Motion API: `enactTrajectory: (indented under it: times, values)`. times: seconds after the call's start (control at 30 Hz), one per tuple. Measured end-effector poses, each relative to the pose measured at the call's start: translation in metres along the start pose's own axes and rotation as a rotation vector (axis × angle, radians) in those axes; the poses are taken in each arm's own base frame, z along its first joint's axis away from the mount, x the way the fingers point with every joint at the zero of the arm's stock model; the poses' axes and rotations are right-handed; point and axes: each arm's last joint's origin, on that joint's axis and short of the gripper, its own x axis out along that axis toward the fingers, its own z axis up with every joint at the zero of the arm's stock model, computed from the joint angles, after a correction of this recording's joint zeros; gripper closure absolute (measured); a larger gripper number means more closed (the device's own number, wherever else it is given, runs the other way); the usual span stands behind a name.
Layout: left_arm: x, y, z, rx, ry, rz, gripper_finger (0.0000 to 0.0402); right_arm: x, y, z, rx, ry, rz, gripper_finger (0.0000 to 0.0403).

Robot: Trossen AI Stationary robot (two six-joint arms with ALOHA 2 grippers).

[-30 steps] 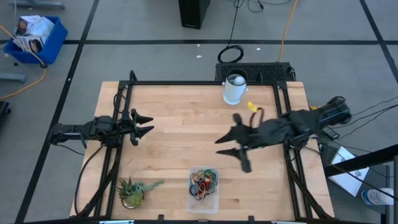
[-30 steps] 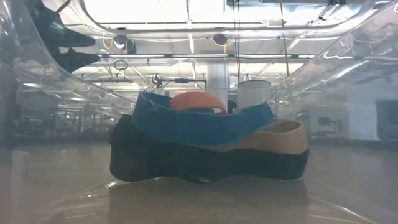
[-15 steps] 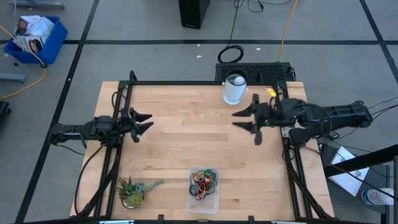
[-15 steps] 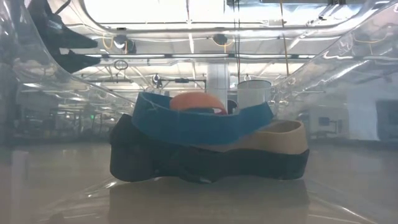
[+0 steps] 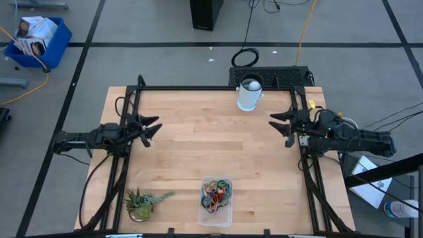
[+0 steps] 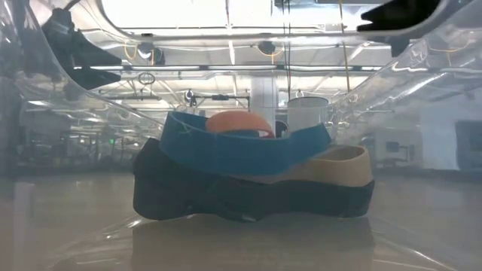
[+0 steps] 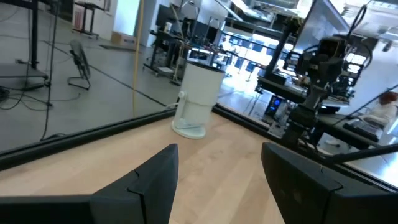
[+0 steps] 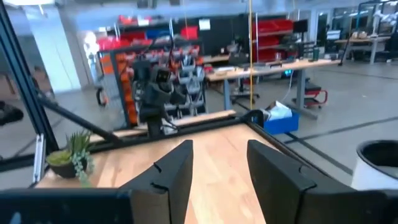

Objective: Pick and place rubber bands into bin
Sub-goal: Return to Home Position

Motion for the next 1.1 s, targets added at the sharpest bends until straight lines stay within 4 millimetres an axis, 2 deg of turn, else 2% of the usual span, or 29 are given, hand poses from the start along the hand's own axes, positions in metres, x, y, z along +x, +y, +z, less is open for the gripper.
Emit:
enactTrajectory:
  times: [0.2,0.43,0.83,1.1]
  values:
    - [0.000,0.000,0.000,0.005,0.000,0.006,0.0165,-0.019,-0.005,-0.019,0.033,-0.082,-0.001,0.0257]
    - [0.000,0.000,0.000,0.009,0.002,0.007,0.0165,-0.026,-0.009,-0.041,0.038,-0.117,0.004,0.0255]
    - [0.000,0.000,-0.001,0.003,0.004,0.008,0.0165,-0.020,-0.012,-0.064,0.066,-0.067,-0.031,0.0254]
    - [0.001,0.001,-0.004,-0.011,0.016,-0.007,0.0165,-0.015,-0.012,-0.074,0.056,-0.109,-0.024,0.0253]
